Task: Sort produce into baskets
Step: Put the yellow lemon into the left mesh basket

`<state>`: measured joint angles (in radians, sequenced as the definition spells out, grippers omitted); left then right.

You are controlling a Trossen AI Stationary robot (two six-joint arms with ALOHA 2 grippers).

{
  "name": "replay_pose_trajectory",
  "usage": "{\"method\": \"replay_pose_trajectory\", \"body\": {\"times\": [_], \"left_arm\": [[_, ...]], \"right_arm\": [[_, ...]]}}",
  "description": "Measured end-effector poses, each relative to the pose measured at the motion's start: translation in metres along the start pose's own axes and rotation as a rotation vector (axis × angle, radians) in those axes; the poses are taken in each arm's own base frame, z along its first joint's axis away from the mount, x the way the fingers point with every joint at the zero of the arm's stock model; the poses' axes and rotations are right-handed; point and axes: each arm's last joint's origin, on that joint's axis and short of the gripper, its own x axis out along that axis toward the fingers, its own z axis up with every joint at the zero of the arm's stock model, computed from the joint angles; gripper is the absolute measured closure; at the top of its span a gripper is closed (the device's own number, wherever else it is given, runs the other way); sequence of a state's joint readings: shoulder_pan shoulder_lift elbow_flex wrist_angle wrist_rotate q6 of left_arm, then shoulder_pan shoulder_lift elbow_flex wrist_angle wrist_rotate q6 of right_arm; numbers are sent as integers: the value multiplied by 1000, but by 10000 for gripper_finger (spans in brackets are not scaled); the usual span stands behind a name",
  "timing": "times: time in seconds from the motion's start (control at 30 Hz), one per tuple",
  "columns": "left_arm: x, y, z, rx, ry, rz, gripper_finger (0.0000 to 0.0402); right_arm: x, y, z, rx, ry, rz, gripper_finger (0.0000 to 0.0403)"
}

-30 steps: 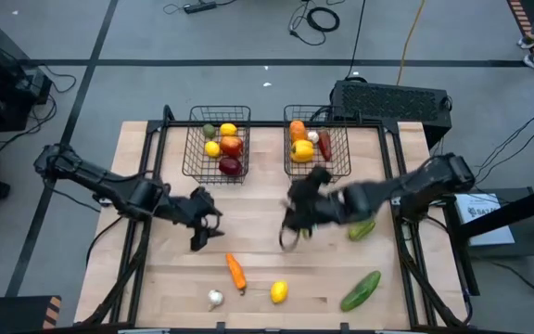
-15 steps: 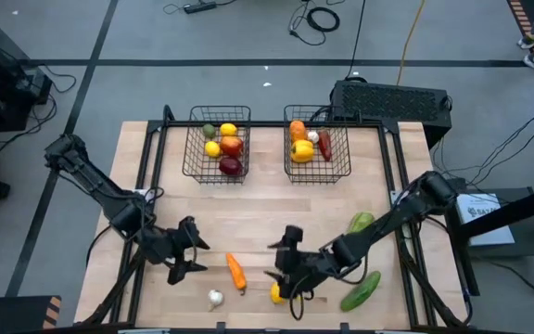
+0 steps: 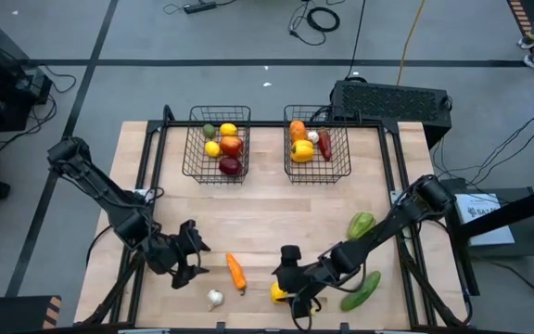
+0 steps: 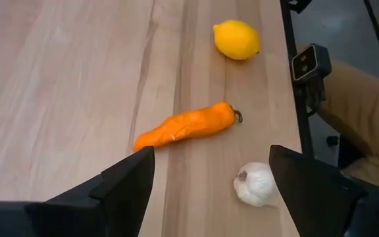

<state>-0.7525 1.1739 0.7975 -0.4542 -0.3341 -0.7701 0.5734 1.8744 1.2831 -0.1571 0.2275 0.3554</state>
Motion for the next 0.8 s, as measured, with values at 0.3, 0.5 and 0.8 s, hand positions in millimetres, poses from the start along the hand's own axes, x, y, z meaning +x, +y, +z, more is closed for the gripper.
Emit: {"method": "replay_pose_trajectory", "body": {"times": [0.3,0.5,0.8], "left_arm": [[8,1,0,71,-60,108,96],[11,2,-1,95,-69,134,96],[11,1,3,98,-116,145,96]], "right_arm": [[18,0,-17,-102,114,66,45],[19,-1,-18,-148,119,69,44],[35,-12,-23,-226,157,126,44]]}}
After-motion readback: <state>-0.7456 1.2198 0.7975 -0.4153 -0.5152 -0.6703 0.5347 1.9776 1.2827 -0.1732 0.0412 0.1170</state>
